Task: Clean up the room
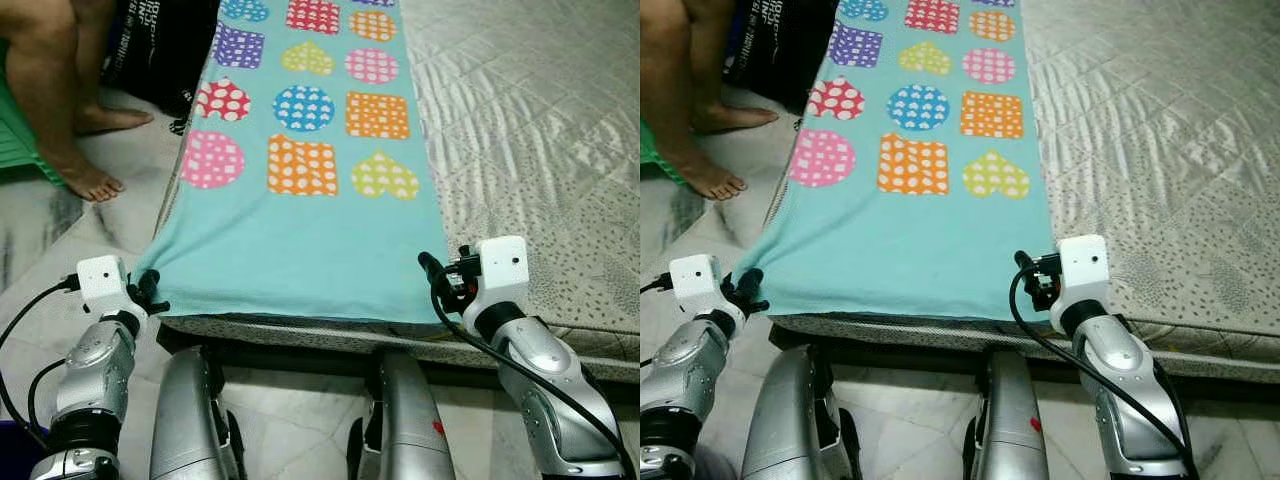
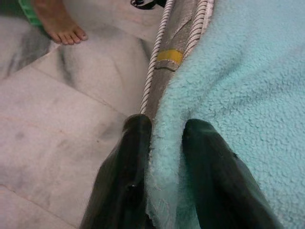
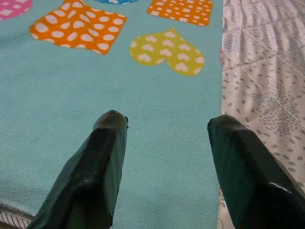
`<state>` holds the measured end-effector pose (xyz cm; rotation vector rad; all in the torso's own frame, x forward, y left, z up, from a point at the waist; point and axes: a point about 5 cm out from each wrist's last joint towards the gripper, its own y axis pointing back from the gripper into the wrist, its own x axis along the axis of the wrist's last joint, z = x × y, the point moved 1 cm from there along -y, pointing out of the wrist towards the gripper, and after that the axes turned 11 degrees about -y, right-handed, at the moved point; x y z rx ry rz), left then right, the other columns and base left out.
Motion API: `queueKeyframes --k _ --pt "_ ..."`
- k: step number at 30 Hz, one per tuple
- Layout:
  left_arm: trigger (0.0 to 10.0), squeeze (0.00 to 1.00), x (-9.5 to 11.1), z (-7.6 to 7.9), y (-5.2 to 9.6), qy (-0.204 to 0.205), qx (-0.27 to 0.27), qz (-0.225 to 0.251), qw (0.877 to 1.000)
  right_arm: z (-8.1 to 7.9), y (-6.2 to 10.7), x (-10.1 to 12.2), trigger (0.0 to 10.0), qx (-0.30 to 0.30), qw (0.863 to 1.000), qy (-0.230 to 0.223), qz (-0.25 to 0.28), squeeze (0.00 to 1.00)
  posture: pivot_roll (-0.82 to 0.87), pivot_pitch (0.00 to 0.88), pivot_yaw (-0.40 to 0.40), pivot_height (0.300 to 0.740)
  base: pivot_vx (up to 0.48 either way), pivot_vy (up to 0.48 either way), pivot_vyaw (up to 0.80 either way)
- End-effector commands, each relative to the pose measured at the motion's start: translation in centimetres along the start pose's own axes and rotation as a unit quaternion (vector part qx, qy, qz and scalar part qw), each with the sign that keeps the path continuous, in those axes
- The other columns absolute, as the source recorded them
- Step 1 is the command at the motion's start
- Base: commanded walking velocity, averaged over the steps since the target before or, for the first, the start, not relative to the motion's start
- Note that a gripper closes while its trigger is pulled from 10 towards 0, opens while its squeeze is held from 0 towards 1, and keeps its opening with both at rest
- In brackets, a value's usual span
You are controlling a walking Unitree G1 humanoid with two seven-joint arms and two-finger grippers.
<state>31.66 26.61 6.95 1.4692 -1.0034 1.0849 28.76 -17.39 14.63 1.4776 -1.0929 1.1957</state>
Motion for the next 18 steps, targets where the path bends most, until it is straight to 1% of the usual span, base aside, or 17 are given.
queueKeyframes --k 1,2,3,7,10,12,14,16,17,18 --pt "10.0 1.0 -2.1 -0.1 0.7 -0.017 0.001 -0.044 0.999 0.4 0.1 -0.2 10.0 -0.007 1.0 -0.003 -0.003 0.0 -0.04 0.226 -0.105 0.545 0.0 0.0 0.0" --pt "10.0 1.0 -2.1 -0.2 0.9 -0.026 0.007 -0.045 0.999 0.4 0.0 -0.2 10.0 -0.007 1.0 -0.003 -0.002 0.0 -0.04 0.226 -0.104 0.545 0.0 0.0 0.0" --pt "10.0 1.0 -2.1 -0.2 1.0 -0.025 0.011 -0.045 0.999 0.4 0.0 -0.2 10.0 -0.007 1.0 -0.004 -0.002 0.0 -0.04 0.226 -0.104 0.545 0.0 0.0 0.0" --pt "10.0 1.0 -2.1 0.2 2.0 -0.035 0.003 -0.036 0.999 0.4 0.0 -0.3 10.0 -0.008 1.0 -0.005 -0.002 0.0 -0.04 0.224 -0.099 0.545 0.0 0.0 0.0" --pt "10.0 1.0 -2.2 0.5 2.8 -0.064 -0.01 -0.032 0.997 0.4 -0.1 -0.4 10.0 -0.008 1.0 -0.005 -0.003 0.0 -0.03 0.224 -0.098 0.545 0.0 0.0 0.0" --pt "10.0 1.0 -2.0 0.5 3.6 -0.067 -0.01 -0.026 0.997 0.4 -0.2 -0.5 10.0 -0.008 1.0 -0.006 -0.003 0.0 -0.02 0.224 -0.094 0.545 0.0 0.0 0.0" --pt "10.0 1.0 -1.9 0.5 3.8 -0.068 -0.01 -0.025 0.997 0.4 -0.2 -0.5 10.0 -0.008 1.0 -0.007 -0.003 0.0 -0.02 0.224 -0.094 0.545 0.0 0.0 0.0" --pt "10.0 1.0 -1.7 0.5 4.9 -0.077 -0.004 -0.022 0.997 0.4 -0.3 -0.5 10.0 -0.007 1.0 -0.008 -0.002 0.0 -0.01 0.22 -0.09 0.545 0.0 0.0 0.0" --pt "10.0 1.0 -1.5 0.5 5.7 -0.083 0.0 -0.021 0.996 0.3 -0.4 -0.6 10.0 -0.006 1.0 -0.009 -0.002 0.0 -0.01 0.216 -0.087 0.545 0.0 0.0 0.0" --pt "10.0 1.0 -1.5 0.5 5.7 -0.083 0.0 -0.021 0.996 0.3 -0.4 -0.6 10.0 -0.006 1.0 -0.009 -0.002 0.0 -0.01 0.216 -0.087 0.545 0.0 0.0 0.0"
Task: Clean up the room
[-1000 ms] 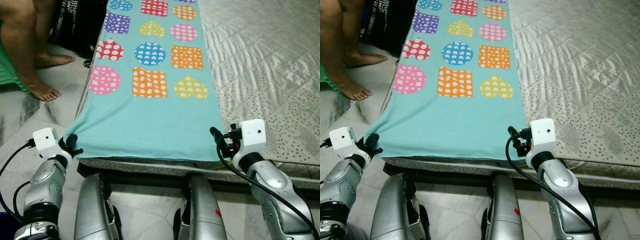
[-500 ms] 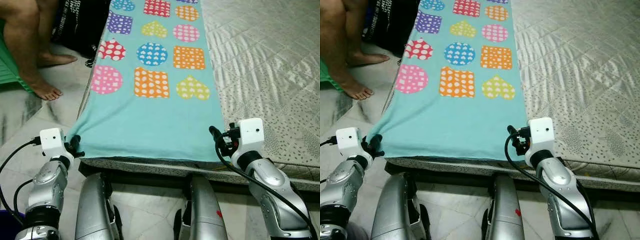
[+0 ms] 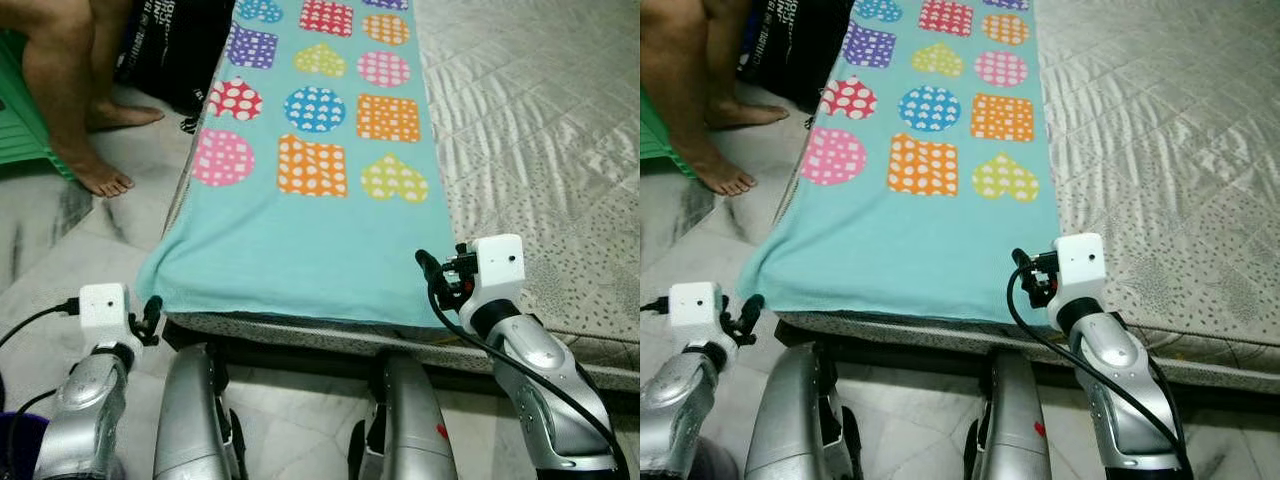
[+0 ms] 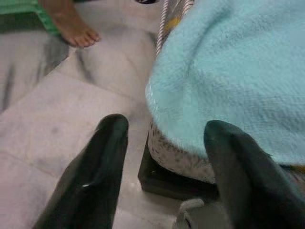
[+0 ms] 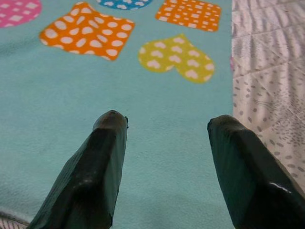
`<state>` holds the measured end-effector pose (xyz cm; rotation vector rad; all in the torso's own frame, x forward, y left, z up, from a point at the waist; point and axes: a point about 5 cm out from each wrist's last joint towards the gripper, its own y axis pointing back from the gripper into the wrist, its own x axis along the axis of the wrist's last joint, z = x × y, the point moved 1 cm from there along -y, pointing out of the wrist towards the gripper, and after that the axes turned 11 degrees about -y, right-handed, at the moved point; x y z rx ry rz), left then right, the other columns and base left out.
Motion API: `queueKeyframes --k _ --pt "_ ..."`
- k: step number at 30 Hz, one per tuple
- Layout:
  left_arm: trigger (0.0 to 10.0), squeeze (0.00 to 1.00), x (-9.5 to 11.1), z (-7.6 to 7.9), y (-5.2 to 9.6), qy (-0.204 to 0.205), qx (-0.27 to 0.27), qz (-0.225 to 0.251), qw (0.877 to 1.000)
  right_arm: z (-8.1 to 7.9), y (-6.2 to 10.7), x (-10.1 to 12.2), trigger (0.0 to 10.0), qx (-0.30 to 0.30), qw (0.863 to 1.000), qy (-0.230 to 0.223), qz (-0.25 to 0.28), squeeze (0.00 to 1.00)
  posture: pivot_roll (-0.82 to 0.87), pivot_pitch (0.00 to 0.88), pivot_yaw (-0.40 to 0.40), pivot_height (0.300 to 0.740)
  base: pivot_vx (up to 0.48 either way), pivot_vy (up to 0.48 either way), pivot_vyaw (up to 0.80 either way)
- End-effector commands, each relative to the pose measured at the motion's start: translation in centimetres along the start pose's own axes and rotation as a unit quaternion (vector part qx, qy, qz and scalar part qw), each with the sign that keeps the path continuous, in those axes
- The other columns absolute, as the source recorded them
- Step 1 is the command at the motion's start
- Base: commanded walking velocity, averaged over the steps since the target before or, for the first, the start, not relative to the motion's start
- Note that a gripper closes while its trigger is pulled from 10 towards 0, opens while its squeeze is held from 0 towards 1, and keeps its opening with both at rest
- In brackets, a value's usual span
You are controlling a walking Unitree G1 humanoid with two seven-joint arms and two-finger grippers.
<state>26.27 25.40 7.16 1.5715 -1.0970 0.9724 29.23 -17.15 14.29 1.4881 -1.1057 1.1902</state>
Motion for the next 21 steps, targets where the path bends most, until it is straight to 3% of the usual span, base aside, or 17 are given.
queueKeyframes --k 1,2,21 --pt "10.0 1.0 -0.3 0.1 0.6 -0.008 0.004 -0.013 1.0 0.4 0.2 -0.3 10.0 -0.007 1.0 -0.001 -0.004 0.0 -0.01 0.216 -0.087 0.545 0.0 0.0 0.0" --pt "10.0 1.0 0.3 0.4 1.7 -0.003 0.011 0.003 1.0 0.4 0.0 -0.4 10.0 -0.008 1.0 -0.002 -0.004 0.0 0.0 0.209 -0.081 0.545 0.0 0.0 0.0" --pt "10.0 1.0 0.3 0.4 1.7 -0.003 0.011 0.003 1.0 0.4 0.0 -0.4 10.0 -0.008 1.0 -0.002 -0.004 0.0 0.0 0.209 -0.081 0.545 0.0 0.0 0.0"
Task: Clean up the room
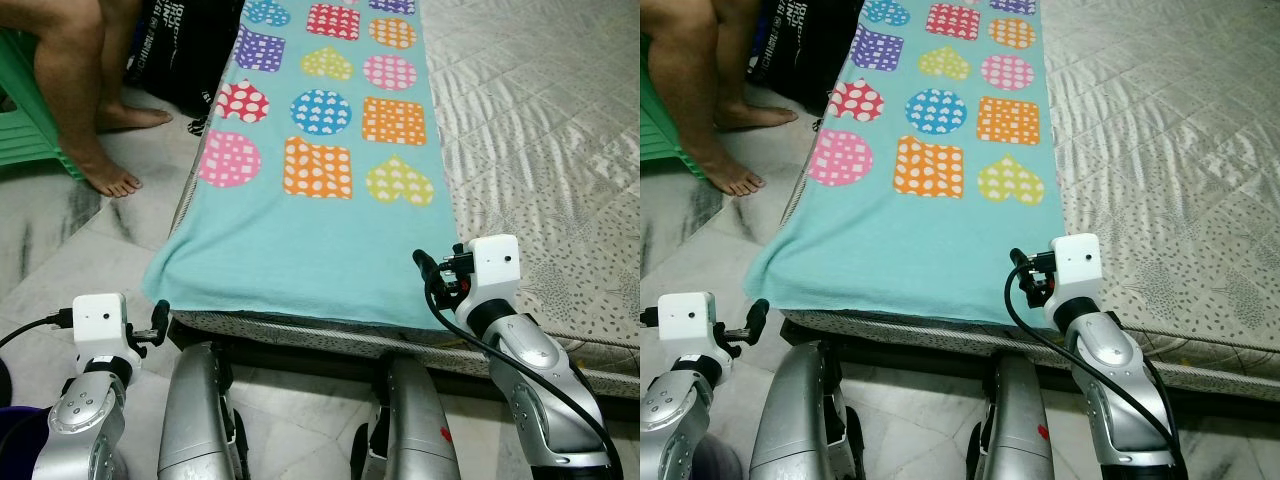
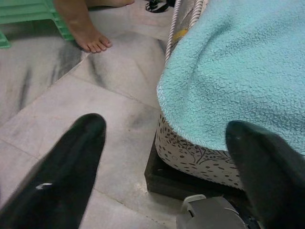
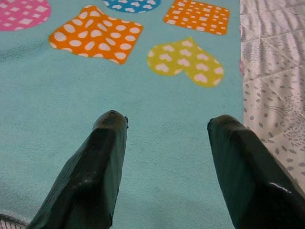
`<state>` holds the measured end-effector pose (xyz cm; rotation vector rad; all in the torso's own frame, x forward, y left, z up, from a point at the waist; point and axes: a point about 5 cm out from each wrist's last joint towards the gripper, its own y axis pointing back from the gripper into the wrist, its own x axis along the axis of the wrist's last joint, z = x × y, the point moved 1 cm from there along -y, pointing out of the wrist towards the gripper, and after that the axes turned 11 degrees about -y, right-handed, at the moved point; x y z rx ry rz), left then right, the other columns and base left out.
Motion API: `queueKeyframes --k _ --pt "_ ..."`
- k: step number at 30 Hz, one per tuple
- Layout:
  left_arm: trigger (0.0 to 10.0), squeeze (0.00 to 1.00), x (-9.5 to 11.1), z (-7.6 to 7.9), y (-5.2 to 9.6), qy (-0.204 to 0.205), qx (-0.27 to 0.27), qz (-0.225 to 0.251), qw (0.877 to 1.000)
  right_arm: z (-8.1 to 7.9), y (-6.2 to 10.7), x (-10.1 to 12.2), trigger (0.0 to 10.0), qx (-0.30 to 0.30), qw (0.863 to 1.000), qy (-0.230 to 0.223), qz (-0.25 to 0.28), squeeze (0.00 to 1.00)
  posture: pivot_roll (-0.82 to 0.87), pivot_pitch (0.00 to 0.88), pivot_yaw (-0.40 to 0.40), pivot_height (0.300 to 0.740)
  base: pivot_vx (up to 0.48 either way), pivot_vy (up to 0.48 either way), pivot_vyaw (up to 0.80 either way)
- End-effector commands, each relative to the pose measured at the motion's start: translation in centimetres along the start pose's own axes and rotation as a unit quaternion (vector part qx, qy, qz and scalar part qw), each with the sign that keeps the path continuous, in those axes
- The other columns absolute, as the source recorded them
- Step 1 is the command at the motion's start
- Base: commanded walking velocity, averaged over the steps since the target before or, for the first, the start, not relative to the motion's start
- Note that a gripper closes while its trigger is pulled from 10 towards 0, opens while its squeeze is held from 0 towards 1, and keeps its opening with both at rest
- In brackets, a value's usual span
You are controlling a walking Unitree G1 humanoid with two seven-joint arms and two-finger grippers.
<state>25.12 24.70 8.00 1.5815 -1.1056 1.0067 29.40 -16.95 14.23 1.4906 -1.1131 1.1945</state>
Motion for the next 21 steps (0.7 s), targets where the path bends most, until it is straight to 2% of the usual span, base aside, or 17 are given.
queueKeyframes --k 1,10,11,12,13,21 --pt "10.0 1.0 -0.3 0.0 0.3 -0.004 -0.002 -0.007 1.0 0.6 0.2 -0.4 10.0 -0.009 1.0 0.0 -0.007 0.0 0.0 0.209 -0.081 0.545 0.0 0.0 0.0" --pt "10.0 1.0 -0.3 0.0 0.3 -0.004 -0.002 -0.007 1.0 0.6 0.2 -0.4 10.0 -0.009 1.0 0.0 -0.007 0.0 0.0 0.209 -0.081 0.545 0.0 0.0 0.0" --pt "10.0 0.0 2.7 1.3 0.6 0.001 -0.004 0.06 0.998 0.3 -1.6 0.0 10.0 -0.013 0.999 -0.021 0.021 0.0 0.06 0.004 -0.017 0.545 0.0 0.0 0.0" --pt "10.0 0.0 5.8 2.9 0.3 0.007 -0.011 0.142 0.99 -0.5 -3.6 0.7 10.0 -0.01 0.998 -0.044 0.053 0.0 0.06 0.0 -0.016 0.545 0.0 0.0 0.0" --pt "10.0 0.0 6.5 3.3 0.2 0.009 -0.015 0.161 0.987 -0.7 -4.0 0.9 10.0 -0.008 0.997 -0.049 0.061 0.0 0.06 0.0 -0.016 0.545 0.0 0.0 0.0" --pt "10.0 0.0 6.8 4.1 0.1 0.012 -0.024 0.166 0.986 -0.8 -4.4 1.3 10.0 -0.004 0.996 -0.055 0.075 0.0 0.06 0.0 -0.014 0.545 0.0 0.0 0.0"
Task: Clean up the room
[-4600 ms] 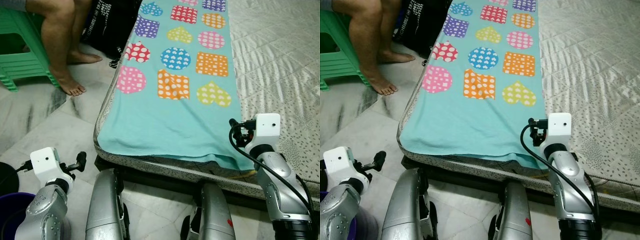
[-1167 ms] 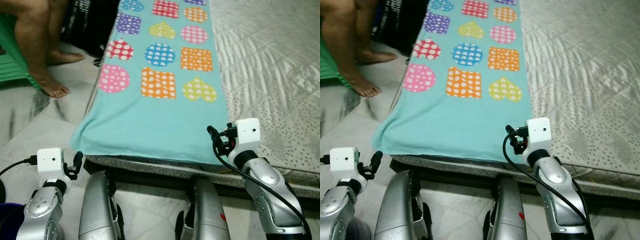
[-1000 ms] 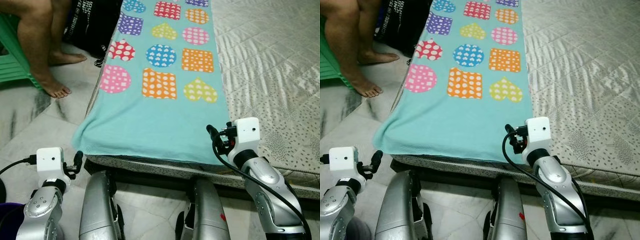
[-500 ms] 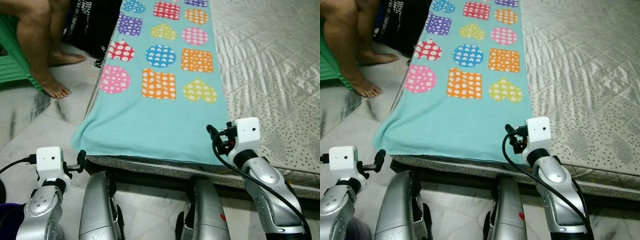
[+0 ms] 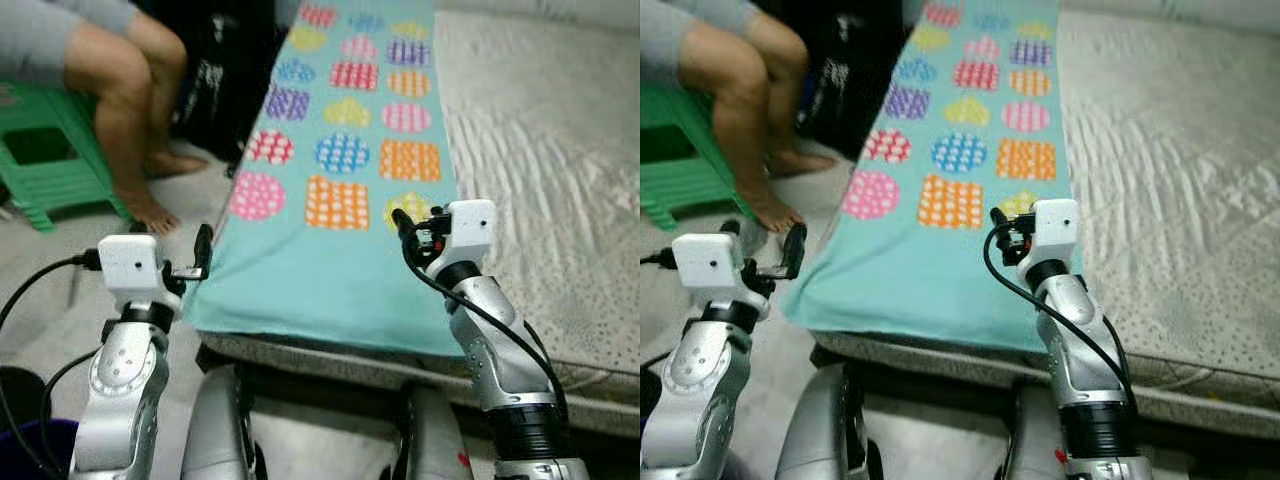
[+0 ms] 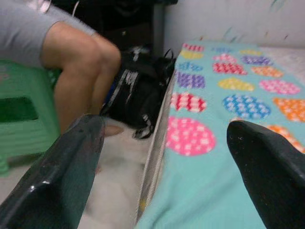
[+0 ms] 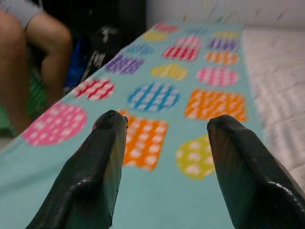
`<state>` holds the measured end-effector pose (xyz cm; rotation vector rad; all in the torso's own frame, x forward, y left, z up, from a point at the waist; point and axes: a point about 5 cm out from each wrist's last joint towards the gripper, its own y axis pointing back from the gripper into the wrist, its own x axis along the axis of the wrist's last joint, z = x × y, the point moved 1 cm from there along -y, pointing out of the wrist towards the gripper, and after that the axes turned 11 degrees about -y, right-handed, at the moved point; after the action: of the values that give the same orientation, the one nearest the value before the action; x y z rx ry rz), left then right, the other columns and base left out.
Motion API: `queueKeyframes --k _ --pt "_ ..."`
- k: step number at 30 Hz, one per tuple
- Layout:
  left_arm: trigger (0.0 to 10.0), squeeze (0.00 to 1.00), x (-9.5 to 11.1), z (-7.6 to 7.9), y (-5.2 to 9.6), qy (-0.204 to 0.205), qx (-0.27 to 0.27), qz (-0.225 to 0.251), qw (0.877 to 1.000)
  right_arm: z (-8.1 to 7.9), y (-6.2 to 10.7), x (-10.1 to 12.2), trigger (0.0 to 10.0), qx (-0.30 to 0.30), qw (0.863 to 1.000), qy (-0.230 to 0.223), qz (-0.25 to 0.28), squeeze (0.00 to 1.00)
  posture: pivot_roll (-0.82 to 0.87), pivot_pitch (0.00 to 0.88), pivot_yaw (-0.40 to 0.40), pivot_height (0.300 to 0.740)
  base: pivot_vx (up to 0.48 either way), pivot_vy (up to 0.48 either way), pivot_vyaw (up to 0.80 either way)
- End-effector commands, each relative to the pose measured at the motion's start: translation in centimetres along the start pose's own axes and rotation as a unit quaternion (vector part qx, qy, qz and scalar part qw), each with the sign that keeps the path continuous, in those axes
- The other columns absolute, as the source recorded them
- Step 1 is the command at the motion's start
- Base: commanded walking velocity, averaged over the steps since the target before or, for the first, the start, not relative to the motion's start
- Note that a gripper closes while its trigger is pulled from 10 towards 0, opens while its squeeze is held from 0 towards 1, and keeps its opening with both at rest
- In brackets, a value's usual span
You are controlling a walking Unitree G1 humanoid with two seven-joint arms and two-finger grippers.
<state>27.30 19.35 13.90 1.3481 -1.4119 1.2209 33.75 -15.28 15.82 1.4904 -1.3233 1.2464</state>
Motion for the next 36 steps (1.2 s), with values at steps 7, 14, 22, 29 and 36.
queueKeyframes --k 7,14,22,29,36 --pt "10.0 0.0 -0.3 0.4 0.0 -0.005 -0.002 -0.006 1.0 0.5 -0.4 -0.7 10.0 -0.005 1.0 -0.005 0.01 0.0 0.06 0.0 -0.007 0.574 0.0 0.0 0.0" --pt "10.0 0.0 -0.4 0.6 -0.2 -0.005 -0.005 -0.005 1.0 0.5 -0.6 -0.7 10.0 -0.006 1.0 -0.004 0.017 0.0 0.06 0.0 -0.004 0.614 0.0 0.0 0.0" --pt "10.0 0.0 -0.4 0.8 -0.4 -0.005 -0.004 -0.006 1.0 0.6 -0.9 -0.7 10.0 -0.009 1.0 0.0 0.023 0.0 0.06 0.0 -0.003 0.669 0.0 0.0 0.0" --pt "10.0 0.0 -0.6 1.3 -0.6 -0.002 -0.015 -0.012 1.0 0.8 -1.0 -0.7 10.0 -0.014 1.0 0.001 0.027 0.0 0.06 0.0 0.002 0.719 0.0 0.0 0.0" --pt "10.0 0.0 -0.9 1.6 -0.9 0.0 -0.013 -0.022 1.0 1.0 -1.0 -1.0 10.0 -0.024 0.999 0.006 0.029 0.0 0.06 0.0 0.003 0.74 0.0 0.0 0.0"
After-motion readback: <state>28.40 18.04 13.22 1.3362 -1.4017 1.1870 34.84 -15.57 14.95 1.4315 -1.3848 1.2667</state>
